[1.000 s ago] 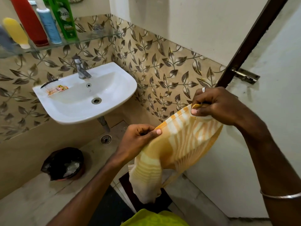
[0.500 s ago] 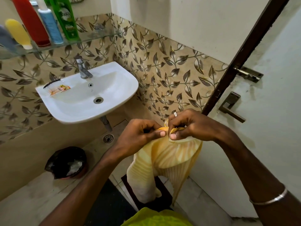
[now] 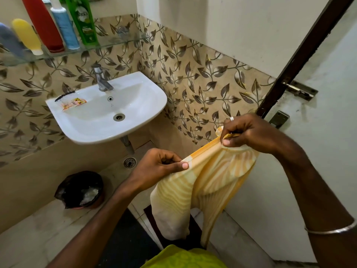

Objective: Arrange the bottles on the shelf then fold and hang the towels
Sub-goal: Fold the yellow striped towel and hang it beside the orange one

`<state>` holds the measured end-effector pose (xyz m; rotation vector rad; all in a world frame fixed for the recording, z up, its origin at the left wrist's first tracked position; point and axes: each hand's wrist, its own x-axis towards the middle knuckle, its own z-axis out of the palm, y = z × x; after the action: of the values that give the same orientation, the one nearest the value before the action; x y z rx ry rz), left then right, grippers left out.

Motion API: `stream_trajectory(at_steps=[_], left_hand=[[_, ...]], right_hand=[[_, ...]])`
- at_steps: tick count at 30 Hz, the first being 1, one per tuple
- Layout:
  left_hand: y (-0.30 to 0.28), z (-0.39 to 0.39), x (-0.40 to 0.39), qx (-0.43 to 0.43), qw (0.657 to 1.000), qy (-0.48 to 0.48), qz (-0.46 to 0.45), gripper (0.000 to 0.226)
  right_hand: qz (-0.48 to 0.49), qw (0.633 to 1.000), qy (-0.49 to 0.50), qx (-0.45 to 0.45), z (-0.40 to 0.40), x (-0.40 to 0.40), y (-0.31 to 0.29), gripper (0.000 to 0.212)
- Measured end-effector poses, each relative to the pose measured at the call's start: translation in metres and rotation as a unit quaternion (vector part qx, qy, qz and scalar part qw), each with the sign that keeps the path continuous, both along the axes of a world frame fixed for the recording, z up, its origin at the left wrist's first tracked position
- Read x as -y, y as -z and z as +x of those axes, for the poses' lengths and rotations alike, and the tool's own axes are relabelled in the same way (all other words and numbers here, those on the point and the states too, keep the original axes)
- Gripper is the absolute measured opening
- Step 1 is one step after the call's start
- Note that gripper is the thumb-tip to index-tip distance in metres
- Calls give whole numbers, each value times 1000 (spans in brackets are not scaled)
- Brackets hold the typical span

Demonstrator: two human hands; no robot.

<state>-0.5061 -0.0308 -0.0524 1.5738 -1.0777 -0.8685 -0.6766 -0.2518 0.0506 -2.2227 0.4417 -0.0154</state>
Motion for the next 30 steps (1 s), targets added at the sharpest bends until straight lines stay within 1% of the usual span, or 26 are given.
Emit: stream_trajectory(at_steps=[3, 6, 9, 13, 15, 17, 21, 27, 30], left_hand=[[1, 2, 2, -3, 1000, -6, 0, 26], [-1, -1, 9, 12, 999, -23, -31, 21], [-9, -7, 17, 36, 997, -18, -58, 15], [-16, -6, 24, 87, 993, 23, -76, 17], [-17, -3, 23, 108, 991, 31, -75, 15], [-18, 0, 21, 117, 990, 27, -69, 13], [-22, 4, 17, 92, 994, 23, -53, 12], [-17, 2, 10, 29, 1000, 4, -5, 21], [-14, 4, 6, 14, 1000, 1, 11, 24]], right_hand=[[-33, 998, 46, 18, -3, 8, 4, 20], [-48, 998, 43, 16, -3, 3, 10, 19], [-34, 999, -6, 16, 3, -12, 19, 17], [12, 995, -100, 18, 14, -33, 34, 14], [42, 993, -108, 6, 18, -38, 37, 15], [42, 993, -112, 6, 21, -38, 39, 14], [12, 993, -116, 21, 24, -38, 40, 8], [-32, 992, -113, 42, 26, -28, 33, 10], [-27, 995, -89, 36, 22, -17, 29, 14]])
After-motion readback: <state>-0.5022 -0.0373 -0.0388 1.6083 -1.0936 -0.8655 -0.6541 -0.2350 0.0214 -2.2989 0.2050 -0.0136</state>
